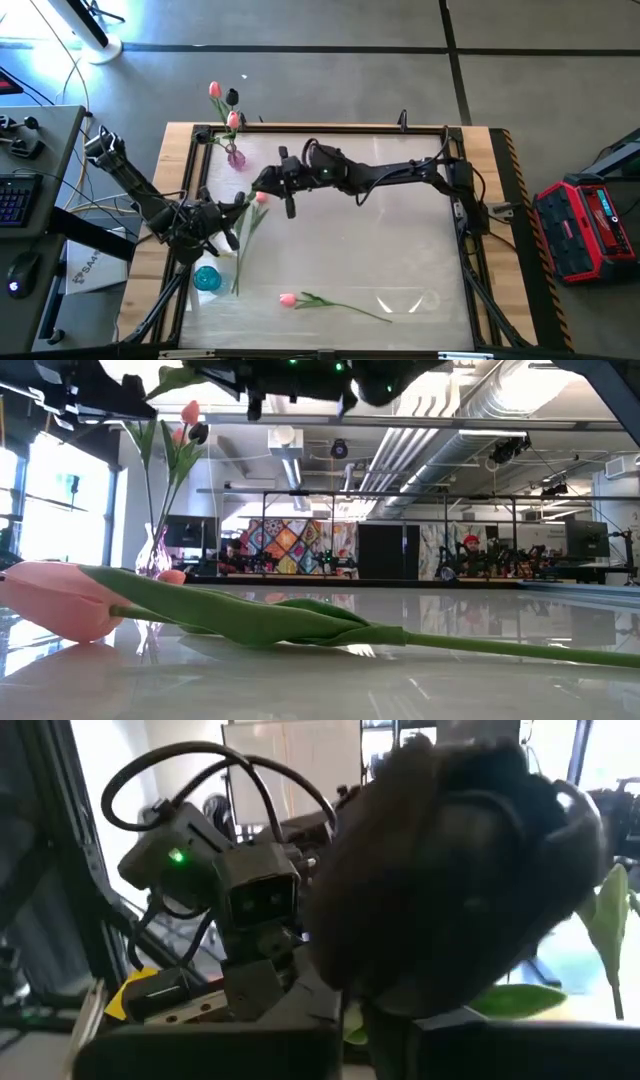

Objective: Sort flowers into vase by color
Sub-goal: Put the black flower into the blue glass vase

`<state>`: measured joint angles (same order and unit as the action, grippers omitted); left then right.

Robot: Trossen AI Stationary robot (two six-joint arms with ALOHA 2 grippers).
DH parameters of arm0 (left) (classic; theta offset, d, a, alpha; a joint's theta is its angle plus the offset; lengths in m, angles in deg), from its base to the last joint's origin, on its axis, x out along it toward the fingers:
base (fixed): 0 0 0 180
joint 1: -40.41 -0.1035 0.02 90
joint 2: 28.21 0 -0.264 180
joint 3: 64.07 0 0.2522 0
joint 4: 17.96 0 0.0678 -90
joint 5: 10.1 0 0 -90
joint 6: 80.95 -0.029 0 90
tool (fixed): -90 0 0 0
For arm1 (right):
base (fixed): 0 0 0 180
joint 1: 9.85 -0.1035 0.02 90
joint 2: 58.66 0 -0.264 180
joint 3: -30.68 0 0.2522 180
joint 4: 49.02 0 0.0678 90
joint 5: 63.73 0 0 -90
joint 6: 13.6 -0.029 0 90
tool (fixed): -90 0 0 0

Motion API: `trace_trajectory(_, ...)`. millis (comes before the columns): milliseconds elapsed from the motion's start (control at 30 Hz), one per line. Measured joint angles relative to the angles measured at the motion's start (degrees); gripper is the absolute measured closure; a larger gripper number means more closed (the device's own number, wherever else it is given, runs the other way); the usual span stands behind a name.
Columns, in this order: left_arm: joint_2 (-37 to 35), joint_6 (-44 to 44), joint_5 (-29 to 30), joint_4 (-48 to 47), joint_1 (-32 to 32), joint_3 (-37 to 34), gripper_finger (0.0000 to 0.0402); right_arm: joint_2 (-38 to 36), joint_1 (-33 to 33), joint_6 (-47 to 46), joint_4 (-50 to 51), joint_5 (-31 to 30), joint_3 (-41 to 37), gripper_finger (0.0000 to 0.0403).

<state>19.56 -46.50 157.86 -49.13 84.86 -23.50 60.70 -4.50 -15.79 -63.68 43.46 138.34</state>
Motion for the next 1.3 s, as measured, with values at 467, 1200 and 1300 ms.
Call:
trace_trajectory(467, 6.0, 0.4, -5.7, 6.6, -2.6, 0.0, 0.0370, -0.1, -1.4, 1.2, 20.9, 0.0, 11.1, 0.0397)
trace_trajectory(1200, 7.3, -10.5, -19.3, 18.2, -6.4, 0.0, 0.0391, 0.0, -5.0, 4.4, 29.9, -1.7, 12.6, 0.0401)
trace_trajectory(1300, 7.3, -11.2, -22.3, 19.3, -7.3, 0.0, 0.0400, 0.0, -5.3, 4.7, 29.1, -1.7, 12.6, 0.0399)
